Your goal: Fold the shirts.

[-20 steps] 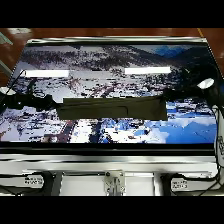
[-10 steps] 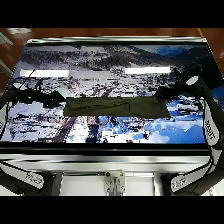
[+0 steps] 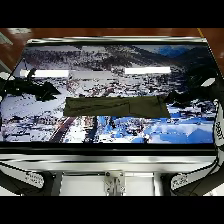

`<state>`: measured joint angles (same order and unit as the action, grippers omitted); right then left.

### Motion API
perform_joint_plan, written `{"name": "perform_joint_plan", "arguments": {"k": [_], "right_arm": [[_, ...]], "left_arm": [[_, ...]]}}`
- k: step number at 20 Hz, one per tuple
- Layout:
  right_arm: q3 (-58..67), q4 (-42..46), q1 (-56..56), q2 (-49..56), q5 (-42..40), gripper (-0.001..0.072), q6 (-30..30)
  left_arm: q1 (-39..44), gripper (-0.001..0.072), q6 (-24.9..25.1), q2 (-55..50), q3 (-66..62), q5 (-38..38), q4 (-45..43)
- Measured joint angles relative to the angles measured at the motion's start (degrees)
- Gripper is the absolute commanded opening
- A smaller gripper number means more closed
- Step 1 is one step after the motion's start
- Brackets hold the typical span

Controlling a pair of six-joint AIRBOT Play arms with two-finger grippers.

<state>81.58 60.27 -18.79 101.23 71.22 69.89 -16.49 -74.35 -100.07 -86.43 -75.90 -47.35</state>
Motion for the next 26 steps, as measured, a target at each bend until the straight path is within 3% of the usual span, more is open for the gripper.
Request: {"name": "perform_joint_plan", "arguments": {"k": [6,7,9,10,11,12,13,14,19,26], "right_arm": [[0.1,-7.5,-0.4,6.1,1.3,0.0674,1.1],[0.2,-8.5,-0.2,7.0,1.5,0.0603,1.7],[0.1,-9.1,0.5,8.4,1.2,0.0242,2.6],[0.0,-8.7,0.7,8.7,1.0,0.0109,3.0],[0.0,-8.5,0.9,8.7,0.9,0.0055,3.2],[0.1,-8.5,1.2,8.3,1.5,0.0054,3.1],[0.1,-8.5,1.2,7.5,2.0,0.0055,3.1],[0.1,-8.5,1.2,6.3,2.9,0.0054,3.0],[0.1,-8.9,1.3,-3.6,5.5,0.0054,2.9],[0.1,-7.1,1.4,-18.3,14.7,0.0054,6.0]], "left_arm": [[1.8,0.0525,-0.7,2.3,-0.9,-3.3,0.6],[2.4,0.0506,-0.8,2.5,-1.0,-3.7,1.2],[3.8,0.0440,-0.8,2.7,-1.0,-4.0,2.4],[4.6,0.0433,-0.8,2.8,-1.1,-4.1,2.9],[5.4,0.0430,-0.8,2.9,-1.1,-4.0,3.4],[6.2,0.0326,-0.8,2.9,-1.1,-3.8,3.5],[7.2,0.0176,-0.8,2.9,-1.1,-3.2,4.0],[8.3,0.0117,-0.8,2.9,-1.1,-2.4,4.2],[18.8,0.0038,-0.8,1.5,-0.9,4.2,7.7],[41.9,0.0038,-2.5,-5.4,-1.4,21.8,13.9]]}}
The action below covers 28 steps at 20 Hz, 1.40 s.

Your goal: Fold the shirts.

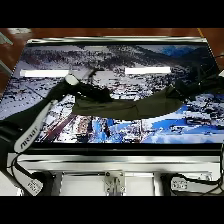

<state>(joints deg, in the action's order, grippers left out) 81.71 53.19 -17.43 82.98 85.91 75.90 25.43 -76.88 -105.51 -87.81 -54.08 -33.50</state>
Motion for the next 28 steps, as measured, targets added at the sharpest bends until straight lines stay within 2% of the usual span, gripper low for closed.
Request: {"name": "perform_joint_plan", "arguments": {"k": [3,6,10,13,16,19,23,28], "right_arm": [[0.0,0.5,0.0,-5.2,2.6,0.0054,1.5],[0.0,0.5,0.0,-9.4,4.6,0.0054,3.0],[0.0,-0.2,1.5,-12.5,5.4,0.0054,5.6],[0.0,-0.5,5.2,-13.3,4.2,0.0054,7.1],[0.0,-0.3,10.4,-13.4,0.2,0.0054,8.8],[0.0,0.3,16.2,-11.6,-5.4,0.0054,10.1],[0.0,-1.7,25.5,-5.4,-15.1,0.0054,11.2],[0.0,-8.5,37.5,7.0,-30.5,0.0054,11.3]], "left_arm": [[7.8,0.0036,-0.4,-4.3,-2.0,5.5,4.3],[12.8,0.0036,-0.9,-8.3,-3.8,7.6,8.0],[15.6,0.0036,-2.3,-11.9,-5.3,10.1,12.7],[14.6,0.0034,-0.5,-12.9,-6.5,10.6,16.8],[8.9,0.0033,0.6,-11.7,-7.1,7.4,15.0],[0.1,0.0033,-0.2,-6.6,-7.3,3.5,6.8],[-13.9,0.0035,-1.4,5.4,-7.4,0.5,-1.7],[-30.0,0.0035,-0.5,23.2,-7.5,-4.4,-5.2]]}}
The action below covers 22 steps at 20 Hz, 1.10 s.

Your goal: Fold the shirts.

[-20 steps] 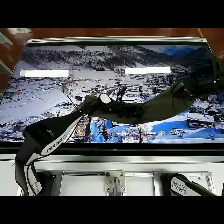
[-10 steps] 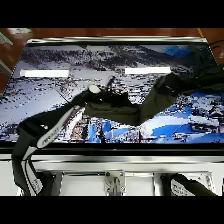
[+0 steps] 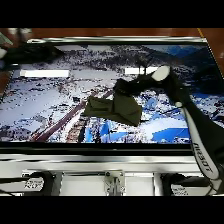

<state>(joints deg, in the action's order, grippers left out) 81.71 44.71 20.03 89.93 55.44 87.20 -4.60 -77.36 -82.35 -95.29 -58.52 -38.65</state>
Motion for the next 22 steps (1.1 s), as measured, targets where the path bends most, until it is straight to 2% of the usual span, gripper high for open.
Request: {"name": "perform_joint_plan", "arguments": {"k": [1,2,4,5,8,11,13,15,17,19,22], "right_arm": [[0.0,-2.4,1.8,2.5,-2.6,0.0055,-0.5],[0.0,-5.2,3.5,5.2,-5.1,0.0103,-1.0],[0.0,-12.2,6.0,9.6,-9.1,0.0532,-2.3],[0.0,-15.7,6.8,11.4,-10.4,0.0597,-3.0],[0.0,-24.2,7.5,14.0,-12.0,0.0597,-6.5],[0.0,-23.2,5.0,13.3,-6.2,0.0597,-8.0],[0.0,-17.0,1.7,11.5,1.0,0.0597,-7.0],[0.0,-7.5,-2.4,9.1,9.2,0.0682,-4.7],[-0.4,3.3,-6.7,7.3,15.6,0.0683,-0.7],[-1.7,9.7,-10.2,6.7,18.7,0.0683,2.2],[-3.9,13.4,-13.0,7.7,20.0,0.0682,3.7]], "left_arm": [[-2.3,0.0035,0.3,3.2,0.0,-1.6,-0.3],[-4.3,0.0035,0.7,6.5,0.0,-3.3,-0.4],[-7.1,0.0035,1.1,12.3,0.0,-5.6,-0.7],[-7.9,0.0035,1.3,14.8,0.0,-6.4,-0.9],[-9.0,0.0035,1.5,20.0,0.0,-7.8,-0.8],[-9.4,0.0035,1.6,22.1,0.3,-8.8,-1.3],[-9.6,0.0036,1.7,22.7,1.3,-9.2,-2.2],[-9.6,0.0035,1.7,23.0,2.9,-9.4,-2.8],[-9.6,0.0036,1.7,23.2,4.5,-9.4,-3.0],[-9.6,0.0036,1.7,23.2,5.8,-8.3,-3.2],[-9.6,0.0035,1.9,23.2,6.8,-6.4,-3.3]]}}
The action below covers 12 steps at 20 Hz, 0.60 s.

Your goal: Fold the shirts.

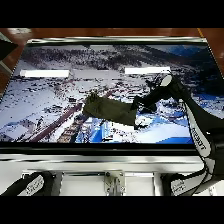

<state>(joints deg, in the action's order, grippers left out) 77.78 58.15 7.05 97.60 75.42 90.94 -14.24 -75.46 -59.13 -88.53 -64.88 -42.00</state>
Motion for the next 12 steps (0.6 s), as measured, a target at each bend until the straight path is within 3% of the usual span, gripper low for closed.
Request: {"name": "perform_joint_plan", "arguments": {"k": [9,10,12], "right_arm": [[-1.5,-9.0,-1.5,6.9,-9.0,0.0680,-2.3],[-1.5,-9.7,-1.5,7.2,-9.3,0.0652,-2.6],[-1.6,-10.4,-1.5,7.7,-10.5,0.0453,-3.2]], "left_arm": [[0.0,0.0036,-0.2,-0.8,0.5,1.3,0.0],[0.0,0.0036,-0.4,-0.8,0.5,1.3,0.0],[0.0,0.0036,-0.9,-0.9,0.5,1.3,0.0]]}}
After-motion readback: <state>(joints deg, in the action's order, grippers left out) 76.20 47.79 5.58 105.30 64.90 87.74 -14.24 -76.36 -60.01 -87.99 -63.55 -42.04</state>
